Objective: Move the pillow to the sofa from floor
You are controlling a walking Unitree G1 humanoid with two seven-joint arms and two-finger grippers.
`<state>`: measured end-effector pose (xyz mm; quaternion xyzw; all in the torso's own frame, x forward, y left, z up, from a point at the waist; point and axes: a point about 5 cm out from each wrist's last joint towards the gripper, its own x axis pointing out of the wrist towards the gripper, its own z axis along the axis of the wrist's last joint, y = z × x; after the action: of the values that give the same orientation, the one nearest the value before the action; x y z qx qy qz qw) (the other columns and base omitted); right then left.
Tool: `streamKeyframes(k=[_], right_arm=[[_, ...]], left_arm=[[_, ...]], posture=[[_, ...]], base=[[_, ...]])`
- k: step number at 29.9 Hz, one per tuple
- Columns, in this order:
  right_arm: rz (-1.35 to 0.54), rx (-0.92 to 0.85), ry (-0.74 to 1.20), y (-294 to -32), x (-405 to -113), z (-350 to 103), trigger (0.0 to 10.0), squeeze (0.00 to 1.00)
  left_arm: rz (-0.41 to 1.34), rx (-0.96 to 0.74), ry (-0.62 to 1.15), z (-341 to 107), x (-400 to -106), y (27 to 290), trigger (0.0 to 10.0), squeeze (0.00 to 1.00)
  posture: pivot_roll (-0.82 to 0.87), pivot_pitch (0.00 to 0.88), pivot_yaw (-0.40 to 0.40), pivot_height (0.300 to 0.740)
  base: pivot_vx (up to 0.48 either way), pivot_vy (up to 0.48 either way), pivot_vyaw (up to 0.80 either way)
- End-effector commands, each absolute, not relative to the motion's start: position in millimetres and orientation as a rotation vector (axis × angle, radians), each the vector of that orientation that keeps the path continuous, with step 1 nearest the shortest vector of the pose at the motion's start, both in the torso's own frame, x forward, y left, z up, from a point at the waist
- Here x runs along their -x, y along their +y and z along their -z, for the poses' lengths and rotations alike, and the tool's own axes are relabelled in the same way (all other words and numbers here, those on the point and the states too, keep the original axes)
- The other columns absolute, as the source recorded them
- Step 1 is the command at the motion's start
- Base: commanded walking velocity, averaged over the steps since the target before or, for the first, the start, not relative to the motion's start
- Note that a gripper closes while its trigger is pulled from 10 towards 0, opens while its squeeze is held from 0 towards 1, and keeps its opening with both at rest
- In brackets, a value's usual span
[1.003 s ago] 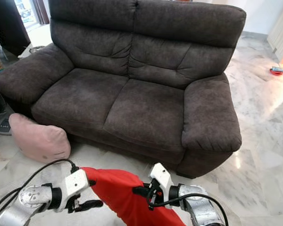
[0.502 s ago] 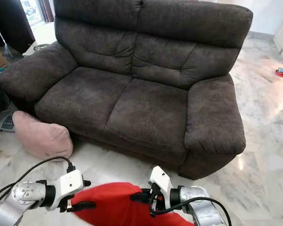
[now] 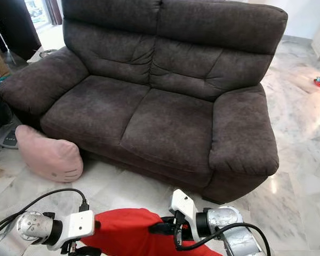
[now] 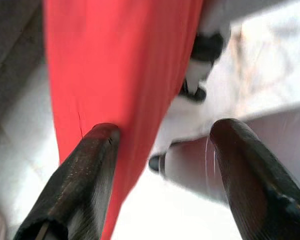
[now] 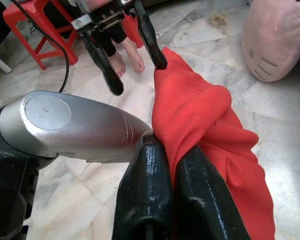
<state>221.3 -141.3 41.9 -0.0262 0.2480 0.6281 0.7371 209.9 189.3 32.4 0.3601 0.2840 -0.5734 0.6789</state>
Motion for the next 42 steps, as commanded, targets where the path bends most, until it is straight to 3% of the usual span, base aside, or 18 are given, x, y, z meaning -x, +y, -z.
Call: streamKeyframes(k=[1,21,30,42], right_arm=[[-1.436,0.062,0.427,-134,-227,-63,10.0,0.00],[-1.462,0.112,0.457,-135,-222,-66,10.0,0.00],[-1.487,0.137,0.452,-135,-221,-71,10.0,0.00],[-1.504,0.161,0.445,-136,-220,-78,10.0,0.00]], left_arm=[[1.290,-0.867,0.623,-30,-213,190,10.0,0.00],[1.244,-0.892,0.624,-9,-209,198,10.0,0.00],[1.186,-0.983,0.621,3,-208,209,10.0,0.00],[1.173,-0.956,0.602,15,-207,206,10.0,0.00]], posture=[[0.13,0.050,-0.063,0.740],[0.13,0.032,-0.069,0.740],[0.14,0.017,-0.071,0.740],[0.13,0.000,-0.073,0.740]], base=[[0.000,0.000,0.00],[0.000,0.000,0.00],[0.000,0.000,0.00],[0.000,0.000,0.00]])
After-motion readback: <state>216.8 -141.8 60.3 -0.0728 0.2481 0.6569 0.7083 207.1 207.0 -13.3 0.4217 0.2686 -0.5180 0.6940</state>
